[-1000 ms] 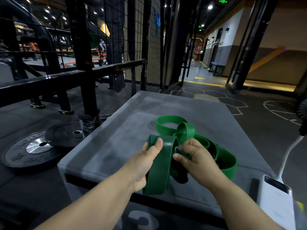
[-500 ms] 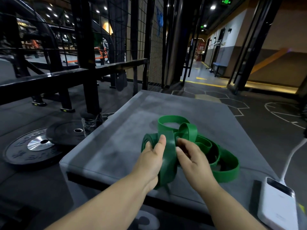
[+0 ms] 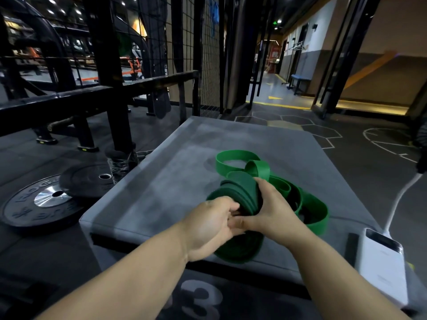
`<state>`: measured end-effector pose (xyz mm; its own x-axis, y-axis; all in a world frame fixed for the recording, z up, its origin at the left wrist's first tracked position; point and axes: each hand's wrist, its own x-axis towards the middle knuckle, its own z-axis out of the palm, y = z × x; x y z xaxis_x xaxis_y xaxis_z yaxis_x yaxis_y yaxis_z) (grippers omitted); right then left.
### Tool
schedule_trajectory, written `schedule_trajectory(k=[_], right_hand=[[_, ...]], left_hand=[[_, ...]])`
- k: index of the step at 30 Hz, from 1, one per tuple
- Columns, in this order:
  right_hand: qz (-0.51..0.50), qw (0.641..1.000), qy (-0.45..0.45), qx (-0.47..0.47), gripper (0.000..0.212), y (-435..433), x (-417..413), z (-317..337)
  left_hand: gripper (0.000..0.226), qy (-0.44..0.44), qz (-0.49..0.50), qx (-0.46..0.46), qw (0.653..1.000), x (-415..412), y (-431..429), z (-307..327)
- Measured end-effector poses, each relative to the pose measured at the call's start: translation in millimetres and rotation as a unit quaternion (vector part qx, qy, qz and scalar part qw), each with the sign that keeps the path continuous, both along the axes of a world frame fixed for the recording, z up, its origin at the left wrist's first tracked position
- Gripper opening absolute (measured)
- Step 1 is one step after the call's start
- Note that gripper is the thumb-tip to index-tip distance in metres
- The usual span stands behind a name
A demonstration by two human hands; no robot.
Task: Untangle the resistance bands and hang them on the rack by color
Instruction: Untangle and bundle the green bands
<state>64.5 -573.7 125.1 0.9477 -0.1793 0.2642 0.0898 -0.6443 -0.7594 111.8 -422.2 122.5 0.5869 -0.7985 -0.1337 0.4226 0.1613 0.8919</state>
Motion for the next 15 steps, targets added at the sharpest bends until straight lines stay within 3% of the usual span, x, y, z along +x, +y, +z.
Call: schedule_trajectory(k=[3, 8, 12, 15], right_hand=[[-0.012, 1.0, 0.008, -0.002, 0.071, -4, -4, 4], [0.011, 0.988, 0.006, 0.152, 0.051, -22, -7, 3], [0.027, 0.976, 0.007, 0.217, 0.05, -21, -5, 0], [0.017, 0.965, 0.0, 0.263, 0.049, -19, -1, -2]], left_hand=[[0.025, -0.068, -0.036, 0.066, 0.995, -2, 7, 1], [0.048, -0.259, -0.09, 0.176, 0.945, -1, 21, 13], [0.056, -0.322, -0.009, 0.199, 0.926, -8, 13, 12], [0.026, -0.377, 0.131, 0.2, 0.895, -12, 13, 10]])
